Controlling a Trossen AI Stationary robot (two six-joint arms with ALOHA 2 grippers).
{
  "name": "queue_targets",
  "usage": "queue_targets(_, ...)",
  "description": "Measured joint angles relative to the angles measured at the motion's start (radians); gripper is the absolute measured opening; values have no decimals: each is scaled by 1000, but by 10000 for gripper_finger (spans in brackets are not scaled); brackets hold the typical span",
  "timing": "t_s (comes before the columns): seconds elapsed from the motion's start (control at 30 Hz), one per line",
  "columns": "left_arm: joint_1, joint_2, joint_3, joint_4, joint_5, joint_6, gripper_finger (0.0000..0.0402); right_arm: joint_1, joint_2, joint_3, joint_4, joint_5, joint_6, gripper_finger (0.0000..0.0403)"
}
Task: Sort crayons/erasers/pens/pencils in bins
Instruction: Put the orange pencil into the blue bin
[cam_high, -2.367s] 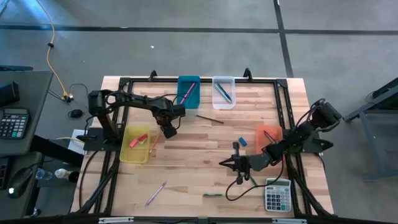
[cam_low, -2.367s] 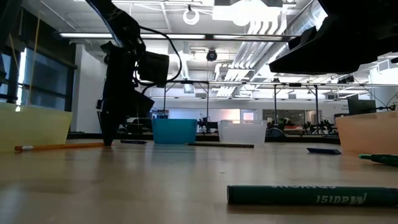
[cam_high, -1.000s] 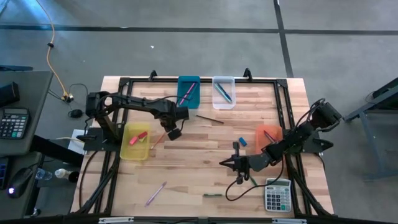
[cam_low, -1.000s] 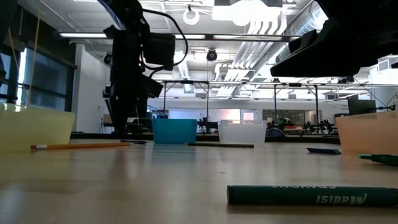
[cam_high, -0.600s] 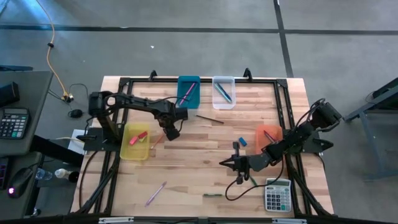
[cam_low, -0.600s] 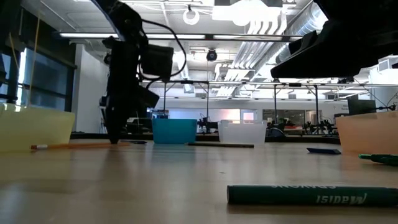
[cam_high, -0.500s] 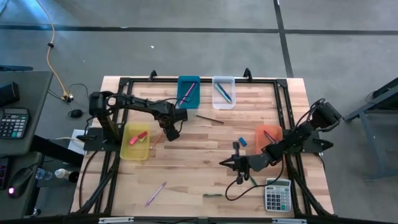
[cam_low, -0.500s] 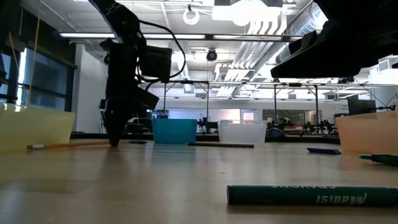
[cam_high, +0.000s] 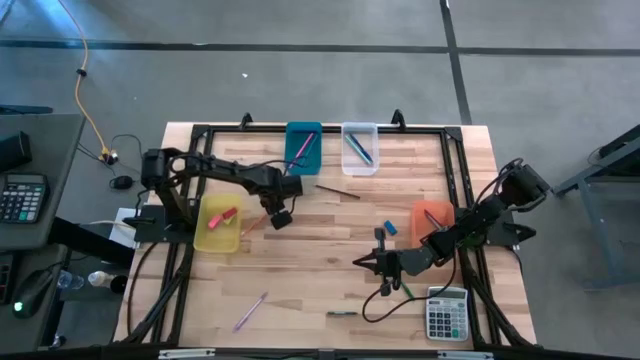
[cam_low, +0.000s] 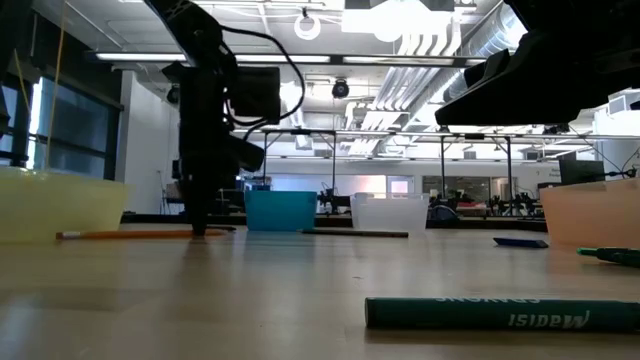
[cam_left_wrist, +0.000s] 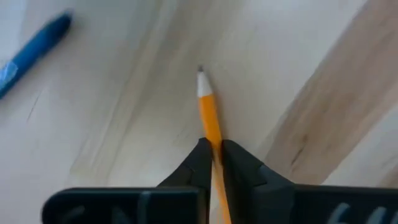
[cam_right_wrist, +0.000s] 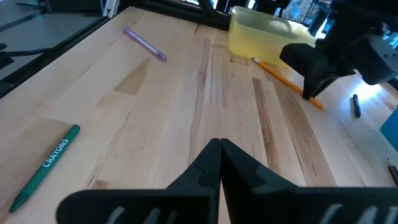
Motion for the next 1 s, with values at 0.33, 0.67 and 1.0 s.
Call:
queue_targets(0.33,-80,8,58,232,109,13,1,3,0,0,1,0,-8,0)
queue_targets(0.67,-166,6,59,323,125,34,0,7,0,0,-3,0,-4,0)
queue_targets(1.0,-264,5,59,449,41,58,0,7,0,0,-40,0,63,0)
